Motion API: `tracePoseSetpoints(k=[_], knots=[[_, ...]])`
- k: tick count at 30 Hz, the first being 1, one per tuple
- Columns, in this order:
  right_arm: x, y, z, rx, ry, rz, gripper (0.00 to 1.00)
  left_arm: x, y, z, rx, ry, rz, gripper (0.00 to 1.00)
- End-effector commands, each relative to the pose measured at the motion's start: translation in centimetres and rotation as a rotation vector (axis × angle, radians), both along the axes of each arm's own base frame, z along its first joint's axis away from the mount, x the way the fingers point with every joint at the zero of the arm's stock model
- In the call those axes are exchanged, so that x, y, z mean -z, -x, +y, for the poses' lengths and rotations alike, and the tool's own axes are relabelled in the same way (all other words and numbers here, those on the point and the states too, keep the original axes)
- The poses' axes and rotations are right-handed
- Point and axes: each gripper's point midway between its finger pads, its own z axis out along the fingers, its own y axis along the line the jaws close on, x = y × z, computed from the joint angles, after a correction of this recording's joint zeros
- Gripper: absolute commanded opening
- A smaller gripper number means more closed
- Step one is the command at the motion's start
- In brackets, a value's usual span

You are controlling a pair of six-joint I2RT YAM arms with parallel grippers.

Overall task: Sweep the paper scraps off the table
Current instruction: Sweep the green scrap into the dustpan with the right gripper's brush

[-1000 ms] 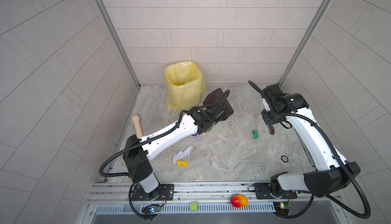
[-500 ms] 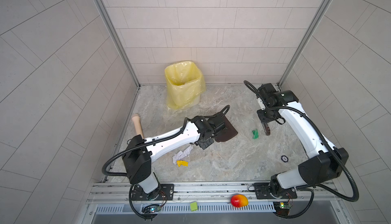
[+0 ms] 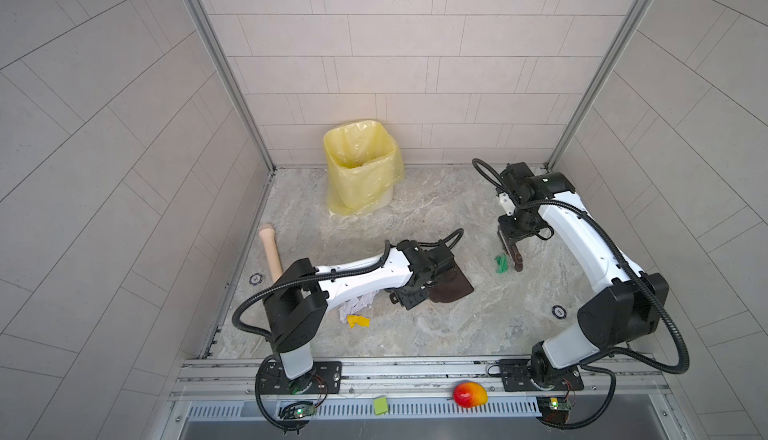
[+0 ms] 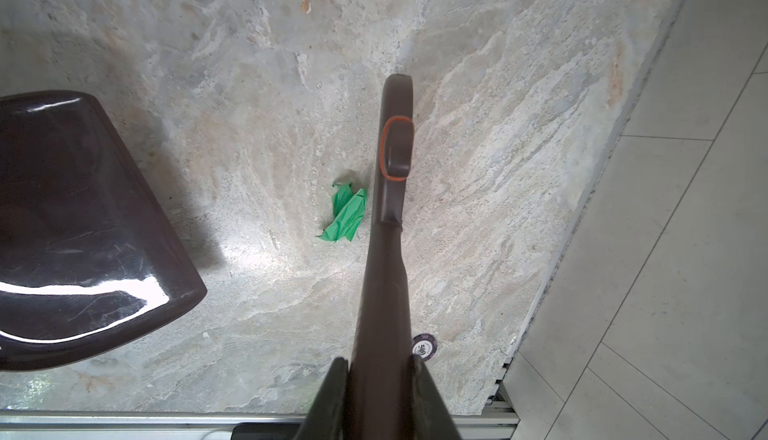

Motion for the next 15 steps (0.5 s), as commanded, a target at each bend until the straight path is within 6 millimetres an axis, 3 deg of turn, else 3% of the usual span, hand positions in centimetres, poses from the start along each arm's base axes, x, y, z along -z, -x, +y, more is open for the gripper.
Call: tracePoseSetpoints(k=[1,15], knots=[[0.2,1.5,1.6,-0.017,-0.079,0.053,0.0,0.6,0.4,0.0,0.004,-0.001,0.008,0.0],[-1.2,4.5,4.9,-0.083,-0.181,0.058,0.0,1.9,2.1,-0.1,0.075,-0.023,0.043,0.0]])
